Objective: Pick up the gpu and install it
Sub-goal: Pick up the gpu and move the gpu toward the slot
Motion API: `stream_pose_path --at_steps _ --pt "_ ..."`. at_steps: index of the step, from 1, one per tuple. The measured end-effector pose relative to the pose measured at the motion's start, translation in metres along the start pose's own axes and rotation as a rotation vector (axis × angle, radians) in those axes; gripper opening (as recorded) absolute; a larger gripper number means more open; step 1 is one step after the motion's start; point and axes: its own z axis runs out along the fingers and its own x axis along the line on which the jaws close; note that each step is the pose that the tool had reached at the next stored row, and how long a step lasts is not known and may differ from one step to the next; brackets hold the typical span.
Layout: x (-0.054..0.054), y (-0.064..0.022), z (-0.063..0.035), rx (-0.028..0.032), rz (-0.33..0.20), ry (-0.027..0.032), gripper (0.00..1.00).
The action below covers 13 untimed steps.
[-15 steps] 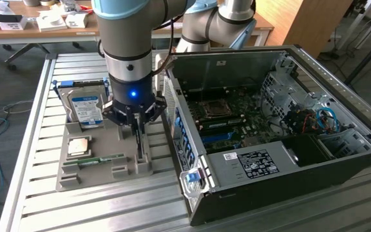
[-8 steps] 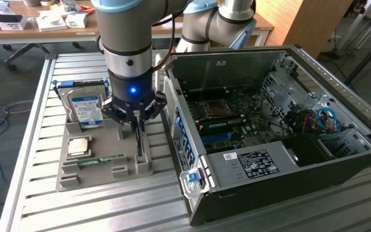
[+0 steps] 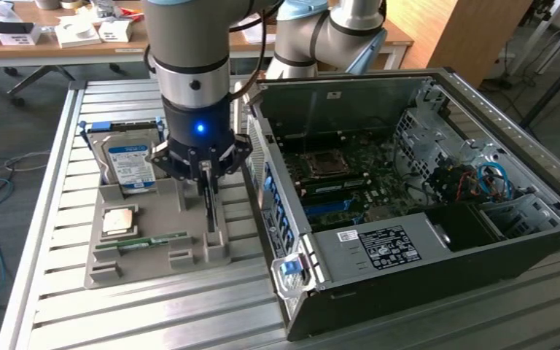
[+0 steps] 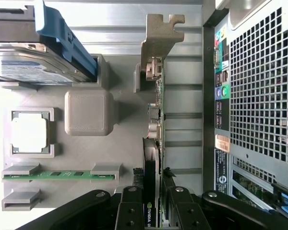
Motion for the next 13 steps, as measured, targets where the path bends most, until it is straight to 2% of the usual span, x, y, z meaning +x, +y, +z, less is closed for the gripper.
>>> stream_pose_path --at_steps 13 --pt "-0.002 0.0008 -0.0185 0.0 0.0 -0.0001 0.26"
